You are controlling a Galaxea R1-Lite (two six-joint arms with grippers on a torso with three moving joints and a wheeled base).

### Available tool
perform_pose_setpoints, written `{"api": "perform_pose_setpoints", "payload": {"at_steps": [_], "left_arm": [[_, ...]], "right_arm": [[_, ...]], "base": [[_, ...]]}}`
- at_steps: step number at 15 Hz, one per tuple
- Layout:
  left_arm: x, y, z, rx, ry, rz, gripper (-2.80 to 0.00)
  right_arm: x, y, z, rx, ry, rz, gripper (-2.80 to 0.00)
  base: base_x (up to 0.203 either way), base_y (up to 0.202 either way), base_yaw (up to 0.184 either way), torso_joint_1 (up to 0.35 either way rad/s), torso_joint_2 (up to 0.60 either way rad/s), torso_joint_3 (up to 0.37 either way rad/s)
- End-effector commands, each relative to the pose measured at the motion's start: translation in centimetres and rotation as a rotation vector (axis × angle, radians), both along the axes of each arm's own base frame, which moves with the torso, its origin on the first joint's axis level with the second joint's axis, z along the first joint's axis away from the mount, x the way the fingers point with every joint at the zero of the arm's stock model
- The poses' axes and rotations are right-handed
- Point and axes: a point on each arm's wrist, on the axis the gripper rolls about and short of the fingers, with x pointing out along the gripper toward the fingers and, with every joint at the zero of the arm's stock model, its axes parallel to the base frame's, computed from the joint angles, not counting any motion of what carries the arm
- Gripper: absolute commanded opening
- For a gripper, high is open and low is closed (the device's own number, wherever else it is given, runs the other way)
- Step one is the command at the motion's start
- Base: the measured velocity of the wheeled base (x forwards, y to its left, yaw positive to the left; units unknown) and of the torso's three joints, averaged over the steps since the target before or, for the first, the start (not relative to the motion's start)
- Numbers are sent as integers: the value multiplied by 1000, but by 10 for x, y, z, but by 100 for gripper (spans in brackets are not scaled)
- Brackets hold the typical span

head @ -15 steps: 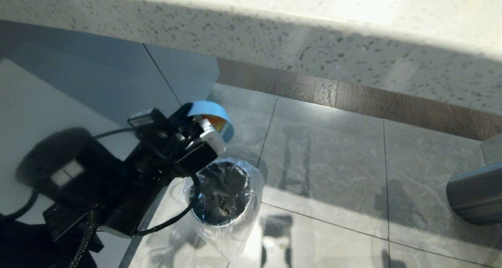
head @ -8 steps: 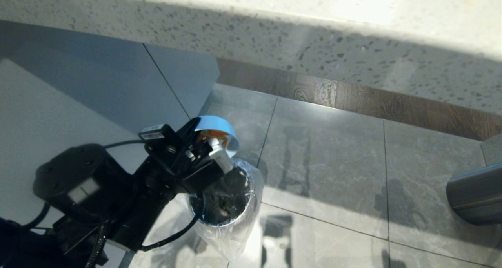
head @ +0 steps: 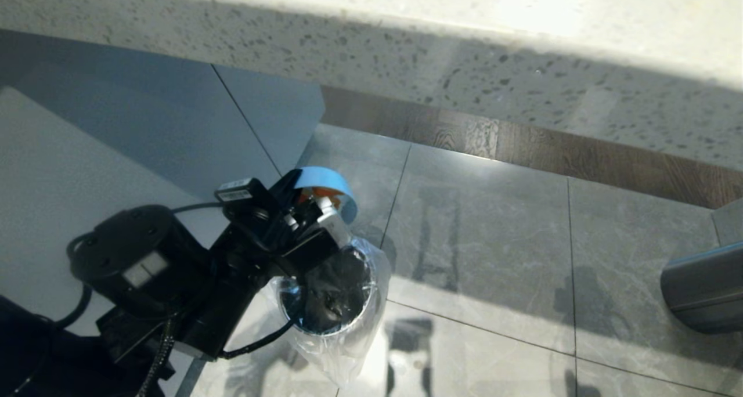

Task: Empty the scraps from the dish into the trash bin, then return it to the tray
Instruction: Pour the leftover food from the bowl into the trash can

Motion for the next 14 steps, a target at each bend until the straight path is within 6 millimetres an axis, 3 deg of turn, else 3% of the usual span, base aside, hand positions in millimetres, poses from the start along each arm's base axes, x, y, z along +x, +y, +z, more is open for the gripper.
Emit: {"api": "perform_pose_setpoints", "payload": {"at_steps": [1, 7, 14], "left_arm": [[9, 3, 10, -39, -60, 36, -280], [9, 9, 17, -40, -86, 57, -280], [6, 7, 15, 179, -129, 98, -280]], "right_arm": [[0, 0, 0, 0, 0, 0, -280], [0, 0, 0, 0, 0, 0, -280], [0, 0, 0, 0, 0, 0, -280]], "base": [[0, 0, 0, 0, 0, 0], [0, 0, 0, 0, 0, 0], [0, 0, 0, 0, 0, 0]]}}
